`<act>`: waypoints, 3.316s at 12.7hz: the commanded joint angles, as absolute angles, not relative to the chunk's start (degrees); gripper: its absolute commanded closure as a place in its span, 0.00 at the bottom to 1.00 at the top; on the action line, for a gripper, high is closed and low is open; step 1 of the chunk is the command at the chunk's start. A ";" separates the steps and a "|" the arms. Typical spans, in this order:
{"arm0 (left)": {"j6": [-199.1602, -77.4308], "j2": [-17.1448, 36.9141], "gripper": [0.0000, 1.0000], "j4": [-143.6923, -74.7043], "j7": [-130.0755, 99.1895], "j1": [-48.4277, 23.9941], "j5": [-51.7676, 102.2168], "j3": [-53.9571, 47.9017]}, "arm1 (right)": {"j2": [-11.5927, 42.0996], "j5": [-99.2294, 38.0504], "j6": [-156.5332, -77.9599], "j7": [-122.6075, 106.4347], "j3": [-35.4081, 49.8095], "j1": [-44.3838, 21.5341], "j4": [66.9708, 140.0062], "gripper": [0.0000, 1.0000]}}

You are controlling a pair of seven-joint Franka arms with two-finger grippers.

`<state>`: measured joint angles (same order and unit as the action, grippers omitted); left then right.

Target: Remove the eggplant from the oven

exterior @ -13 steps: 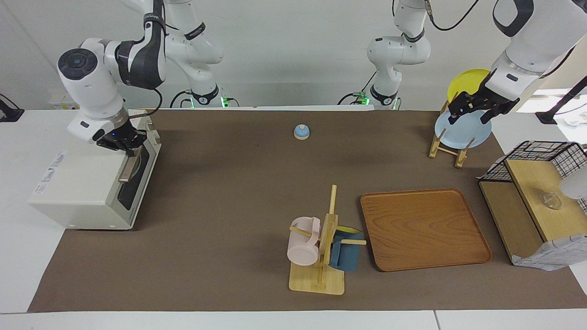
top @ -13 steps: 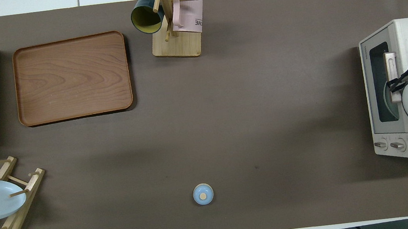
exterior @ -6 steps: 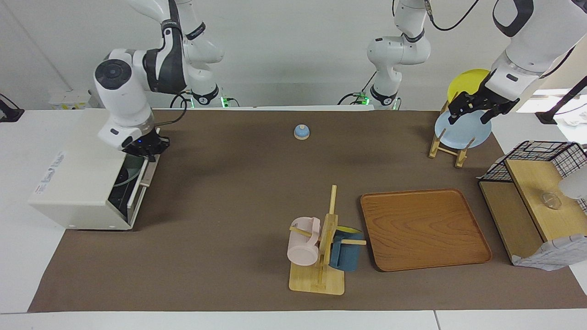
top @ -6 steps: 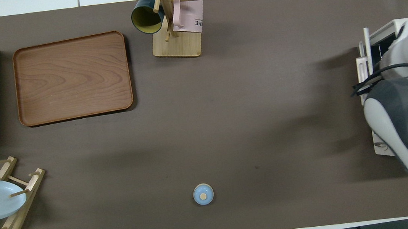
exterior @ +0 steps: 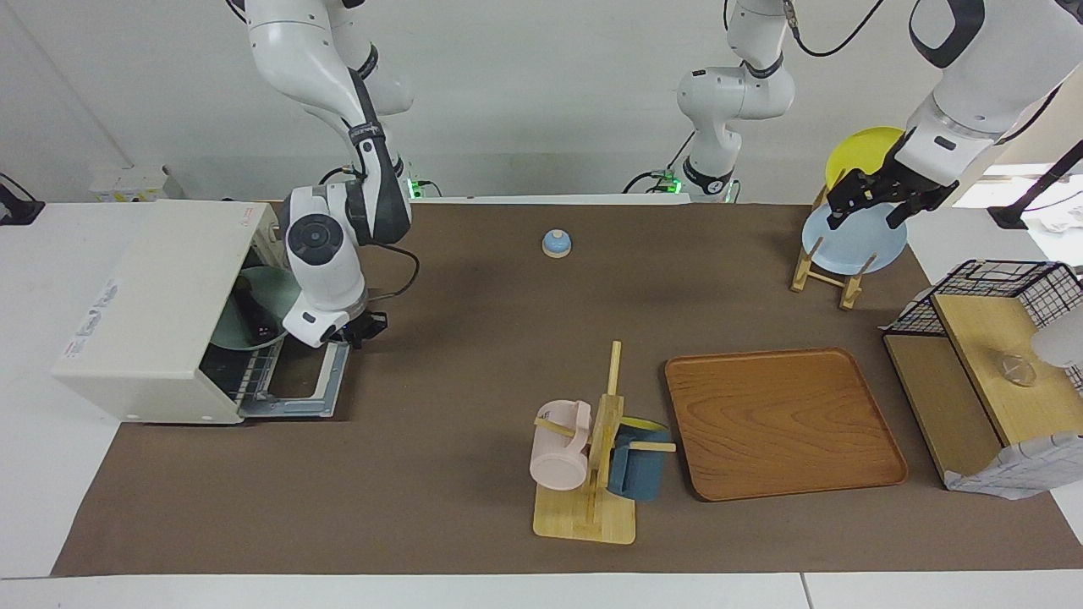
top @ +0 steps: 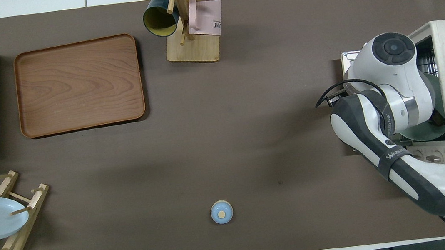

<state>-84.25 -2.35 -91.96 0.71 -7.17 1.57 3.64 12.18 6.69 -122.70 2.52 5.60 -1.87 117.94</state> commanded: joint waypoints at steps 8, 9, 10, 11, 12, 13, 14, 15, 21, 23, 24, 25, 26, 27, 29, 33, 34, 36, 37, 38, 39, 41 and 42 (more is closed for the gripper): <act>-83.67 -3.25 0.00 -92.90 0.70 -7.38 1.41 3.96 | 4.40 2.63 -107.06 4.48 5.10 3.42 116.71 0.40; -83.67 -3.25 0.00 -92.90 0.70 -7.47 1.41 3.96 | 3.87 3.94 -107.49 3.96 5.18 4.47 117.50 0.41; -83.67 -3.25 0.00 -92.90 0.70 -7.38 1.41 3.96 | 3.61 5.00 -108.19 3.00 5.19 4.66 118.64 0.41; -83.76 -3.25 0.00 -92.90 0.70 -7.47 1.41 3.96 | 3.43 5.97 -108.63 2.29 5.19 4.66 119.00 0.42; -83.67 -3.25 0.00 -92.90 0.70 -7.47 1.41 3.96 | 3.43 7.63 -108.81 1.50 5.19 4.66 119.35 0.45; -83.67 -3.25 0.00 -92.90 0.70 -7.38 1.41 3.96 | 3.17 8.86 -109.68 1.32 5.19 4.57 120.23 0.47; -83.67 -3.25 0.00 -92.90 0.70 -7.47 1.41 3.96 | 2.56 9.14 -111.60 1.14 5.19 4.66 121.71 0.48; -83.76 -3.25 0.00 -92.90 0.70 -7.38 1.41 3.96 | 2.37 10.62 -113.54 0.10 5.19 4.66 123.21 0.54; -83.85 -3.25 0.00 -93.07 0.62 -5.47 1.41 4.13 | 2.55 14.15 -112.95 -1.85 5.45 3.35 122.79 1.00; -83.94 -3.25 0.00 -93.08 0.61 -2.92 1.41 4.04 | 3.16 14.41 -111.71 1.29 5.45 -2.08 120.43 1.00; -83.94 -3.25 0.00 -93.08 0.79 -2.73 1.41 4.04 | 3.77 14.41 -109.62 5.23 5.54 -5.85 118.32 1.00; -84.02 -3.25 0.00 -93.16 0.88 -2.29 1.41 4.13 | 5.78 14.41 -105.77 9.97 5.54 -10.33 114.12 1.00; -84.11 -3.25 0.00 -93.25 0.79 -1.76 1.32 4.04 | 8.32 14.07 -101.64 14.98 5.54 -14.72 109.12 1.00; -84.29 -3.43 0.00 -94.12 0.79 -1.24 1.41 4.13 | 11.83 13.37 -97.43 20.51 5.54 -19.38 102.63 1.00; -88.13 -4.91 0.00 -97.45 0.79 -0.97 1.41 4.04 | 20.87 10.30 -92.74 30.45 5.54 -27.12 88.66 1.00; -96.73 -9.13 0.00 -107.90 0.44 -1.40 1.41 3.96 | 36.35 5.45 -96.57 52.06 5.62 -39.44 73.24 1.00; -98.42 -8.71 0.00 -109.50 0.44 -1.84 1.41 3.87 | 37.95 5.36 -98.85 54.99 5.62 -40.68 72.87 0.98; -102.98 -7.65 0.00 -112.66 -2.00 -4.03 1.41 3.78 | 38.67 2.31 -102.39 59.31 5.80 -41.84 71.91 0.86; -105.97 -7.56 0.00 -114.59 -4.81 -5.78 1.41 3.78 | 40.67 1.33 -99.87 59.41 5.80 -41.40 66.67 0.74; -108.17 -6.95 0.00 -116.18 -5.70 -6.24 1.41 3.78 | 41.65 1.49 -97.58 59.41 5.71 -41.05 63.75 0.55; -109.24 -6.60 0.00 -116.71 -6.06 -6.85 1.41 3.61 | 40.35 3.15 -97.30 58.37 5.36 -40.17 63.90 0.28; -112.56 -3.97 0.00 -116.89 -15.31 -13.49 1.49 3.52 | 33.79 9.22 -95.90 42.20 5.54 -34.24 68.00 0.30; -115.63 -2.13 0.00 -116.81 -24.26 -19.19 1.49 3.52 | 28.53 7.75 -95.28 34.88 5.71 -28.62 74.29 0.36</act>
